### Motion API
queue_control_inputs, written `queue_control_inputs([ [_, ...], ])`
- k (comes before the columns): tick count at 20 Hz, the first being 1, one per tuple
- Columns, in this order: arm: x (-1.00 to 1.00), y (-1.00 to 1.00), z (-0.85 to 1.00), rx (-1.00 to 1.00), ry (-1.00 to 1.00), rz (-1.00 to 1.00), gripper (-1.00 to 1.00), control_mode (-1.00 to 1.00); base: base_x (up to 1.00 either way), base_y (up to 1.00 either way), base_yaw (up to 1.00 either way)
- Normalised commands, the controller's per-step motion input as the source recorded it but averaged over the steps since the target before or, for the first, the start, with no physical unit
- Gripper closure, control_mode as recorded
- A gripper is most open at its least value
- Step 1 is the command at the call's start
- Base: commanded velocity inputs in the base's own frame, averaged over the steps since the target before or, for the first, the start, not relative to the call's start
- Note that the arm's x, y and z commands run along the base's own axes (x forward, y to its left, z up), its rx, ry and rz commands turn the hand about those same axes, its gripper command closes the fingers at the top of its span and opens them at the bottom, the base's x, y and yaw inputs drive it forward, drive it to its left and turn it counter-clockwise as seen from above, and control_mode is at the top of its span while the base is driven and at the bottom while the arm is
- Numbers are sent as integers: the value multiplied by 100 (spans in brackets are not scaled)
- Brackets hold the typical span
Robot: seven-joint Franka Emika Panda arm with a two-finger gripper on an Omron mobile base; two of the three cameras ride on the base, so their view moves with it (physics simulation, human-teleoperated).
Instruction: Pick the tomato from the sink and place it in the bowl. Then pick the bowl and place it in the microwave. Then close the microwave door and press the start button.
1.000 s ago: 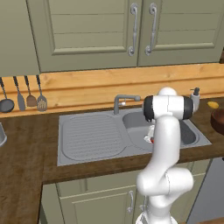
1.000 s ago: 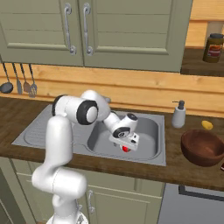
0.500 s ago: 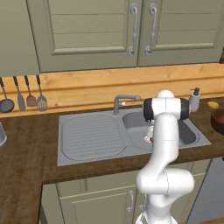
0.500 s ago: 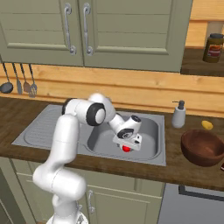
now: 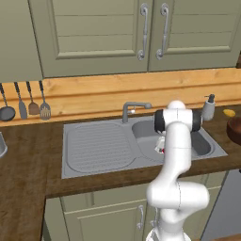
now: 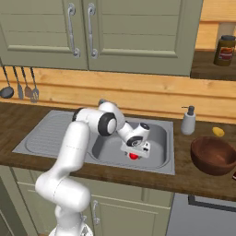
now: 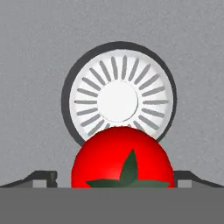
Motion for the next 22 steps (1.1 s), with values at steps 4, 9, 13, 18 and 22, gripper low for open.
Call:
queue_control_inputs([
  [4, 8, -1, -9, -2, 0, 4, -100, -100, 0, 0, 0],
  [9, -5, 3, 11, -6, 0, 0, 100, -100, 0, 0, 0],
  [13, -45, 6, 76, -10, -1, 0, 100, -100, 0, 0, 0],
  [18, -60, 0, 100, -17, -1, 0, 100, -100, 0, 0, 0],
  [22, -63, 0, 100, -31, -3, 0, 100, -100, 0, 0, 0],
])
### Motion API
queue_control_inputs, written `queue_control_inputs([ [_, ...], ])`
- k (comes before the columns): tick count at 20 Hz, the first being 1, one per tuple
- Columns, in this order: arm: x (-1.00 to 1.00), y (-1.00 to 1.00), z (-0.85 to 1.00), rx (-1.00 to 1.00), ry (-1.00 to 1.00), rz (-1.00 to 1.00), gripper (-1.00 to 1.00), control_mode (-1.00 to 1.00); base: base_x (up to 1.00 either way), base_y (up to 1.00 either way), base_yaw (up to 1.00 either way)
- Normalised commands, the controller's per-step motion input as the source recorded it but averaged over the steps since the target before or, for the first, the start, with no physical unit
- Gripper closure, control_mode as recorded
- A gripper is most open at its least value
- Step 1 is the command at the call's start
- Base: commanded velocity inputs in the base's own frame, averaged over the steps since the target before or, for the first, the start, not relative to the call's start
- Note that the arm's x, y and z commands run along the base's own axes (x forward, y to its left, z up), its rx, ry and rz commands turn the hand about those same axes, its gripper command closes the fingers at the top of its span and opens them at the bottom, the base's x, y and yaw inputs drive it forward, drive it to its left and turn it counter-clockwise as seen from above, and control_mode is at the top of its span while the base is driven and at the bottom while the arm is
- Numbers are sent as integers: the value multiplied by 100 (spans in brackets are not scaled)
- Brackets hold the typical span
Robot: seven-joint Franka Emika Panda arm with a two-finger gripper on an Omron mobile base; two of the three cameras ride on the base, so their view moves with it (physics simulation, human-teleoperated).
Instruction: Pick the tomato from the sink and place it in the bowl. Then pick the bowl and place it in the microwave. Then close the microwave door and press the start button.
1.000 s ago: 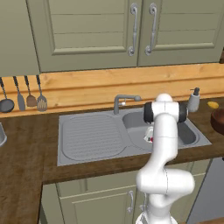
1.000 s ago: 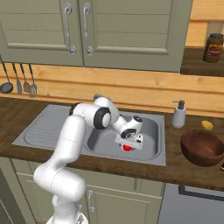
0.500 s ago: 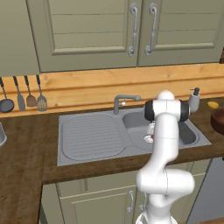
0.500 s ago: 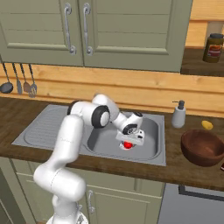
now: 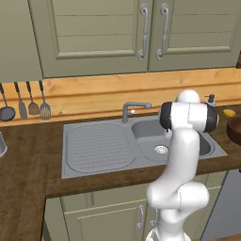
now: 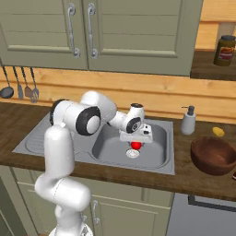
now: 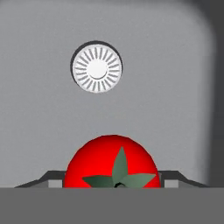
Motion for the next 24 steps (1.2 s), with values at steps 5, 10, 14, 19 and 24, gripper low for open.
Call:
queue_control_inputs([
  [5, -57, 0, 100, -27, -2, 0, 100, -100, 0, 0, 0],
  [10, -45, -13, 100, -17, -2, 0, 100, -100, 0, 0, 0],
  [14, -36, -50, 93, -5, 0, 0, 100, -100, 0, 0, 0],
  [19, -31, -62, 66, 0, 0, 0, 100, -100, 0, 0, 0],
  [24, -14, -92, 18, 1, 0, 0, 100, -100, 0, 0, 0],
])
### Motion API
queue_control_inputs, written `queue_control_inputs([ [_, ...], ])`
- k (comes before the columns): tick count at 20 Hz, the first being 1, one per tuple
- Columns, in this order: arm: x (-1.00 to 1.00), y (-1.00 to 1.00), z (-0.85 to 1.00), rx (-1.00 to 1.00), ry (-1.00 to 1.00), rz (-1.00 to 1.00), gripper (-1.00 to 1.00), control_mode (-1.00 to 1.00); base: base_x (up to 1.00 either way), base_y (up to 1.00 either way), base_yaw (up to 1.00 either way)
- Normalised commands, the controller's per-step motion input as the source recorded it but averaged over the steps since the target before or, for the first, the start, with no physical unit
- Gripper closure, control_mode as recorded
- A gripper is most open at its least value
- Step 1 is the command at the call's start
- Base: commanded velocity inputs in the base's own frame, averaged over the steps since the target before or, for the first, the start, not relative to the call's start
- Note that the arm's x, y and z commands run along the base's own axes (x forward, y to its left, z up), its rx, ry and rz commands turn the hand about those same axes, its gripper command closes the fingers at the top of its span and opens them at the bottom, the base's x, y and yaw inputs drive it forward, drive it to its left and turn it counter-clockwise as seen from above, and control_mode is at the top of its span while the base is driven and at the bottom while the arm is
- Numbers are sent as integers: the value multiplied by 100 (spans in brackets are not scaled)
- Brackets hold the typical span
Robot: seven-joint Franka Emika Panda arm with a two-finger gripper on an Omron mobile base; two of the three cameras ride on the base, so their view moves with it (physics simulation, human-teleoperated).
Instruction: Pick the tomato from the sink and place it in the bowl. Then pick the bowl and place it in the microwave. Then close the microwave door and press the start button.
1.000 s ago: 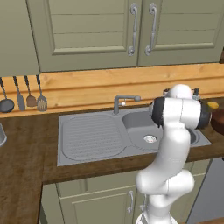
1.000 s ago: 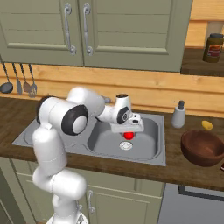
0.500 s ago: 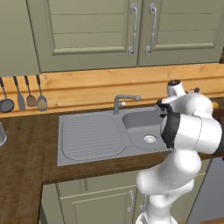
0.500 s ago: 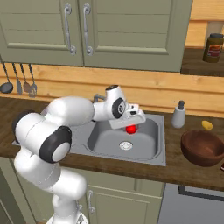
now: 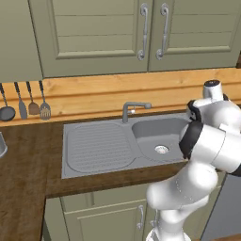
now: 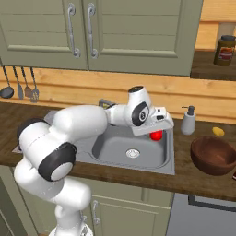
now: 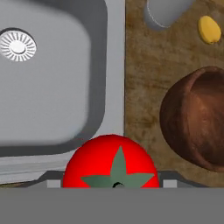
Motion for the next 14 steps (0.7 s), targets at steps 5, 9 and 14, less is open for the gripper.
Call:
queue_control_inputs([
  [5, -3, -97, 5, 0, 1, 0, 100, -100, 0, 0, 0],
  [9, -2, -92, 16, 0, 0, 0, 100, -100, 0, 0, 0],
  [14, -14, -73, 2, 0, 0, 0, 100, -100, 0, 0, 0],
])
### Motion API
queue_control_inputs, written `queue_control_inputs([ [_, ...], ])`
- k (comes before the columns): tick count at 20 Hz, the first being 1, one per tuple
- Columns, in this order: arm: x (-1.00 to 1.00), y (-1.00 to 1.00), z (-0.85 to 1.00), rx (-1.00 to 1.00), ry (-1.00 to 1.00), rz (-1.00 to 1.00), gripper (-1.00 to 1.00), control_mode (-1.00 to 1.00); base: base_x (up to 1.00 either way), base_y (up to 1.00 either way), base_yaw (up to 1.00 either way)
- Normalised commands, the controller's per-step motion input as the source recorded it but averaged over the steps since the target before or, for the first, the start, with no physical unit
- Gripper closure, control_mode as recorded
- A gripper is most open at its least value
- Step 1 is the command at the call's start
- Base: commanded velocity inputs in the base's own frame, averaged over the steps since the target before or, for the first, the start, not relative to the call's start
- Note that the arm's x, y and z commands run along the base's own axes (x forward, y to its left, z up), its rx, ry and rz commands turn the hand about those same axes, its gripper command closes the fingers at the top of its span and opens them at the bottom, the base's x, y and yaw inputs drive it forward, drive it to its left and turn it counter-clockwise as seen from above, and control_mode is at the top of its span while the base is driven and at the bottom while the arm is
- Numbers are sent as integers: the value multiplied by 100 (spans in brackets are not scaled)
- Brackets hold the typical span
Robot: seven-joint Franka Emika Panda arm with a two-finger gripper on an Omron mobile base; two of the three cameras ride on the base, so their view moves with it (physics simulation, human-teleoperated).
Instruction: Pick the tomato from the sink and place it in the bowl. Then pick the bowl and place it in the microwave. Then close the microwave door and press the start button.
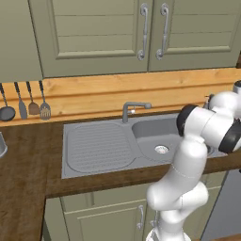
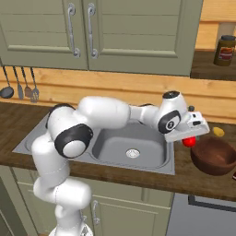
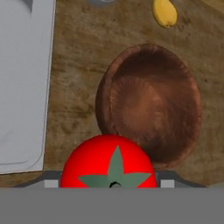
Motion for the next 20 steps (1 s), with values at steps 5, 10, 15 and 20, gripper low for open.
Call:
queue_control_inputs([
  [5, -4, -52, -12, 0, -2, 0, 100, -100, 0, 0, 0],
  [10, 1, -35, -34, 0, -10, 5, 100, -100, 0, 0, 0],
  [15, 4, -20, -12, 0, -5, 7, -100, -100, 0, 0, 0],
  [20, 37, -9, -11, 0, 0, 1, -100, -100, 0, 0, 0],
])
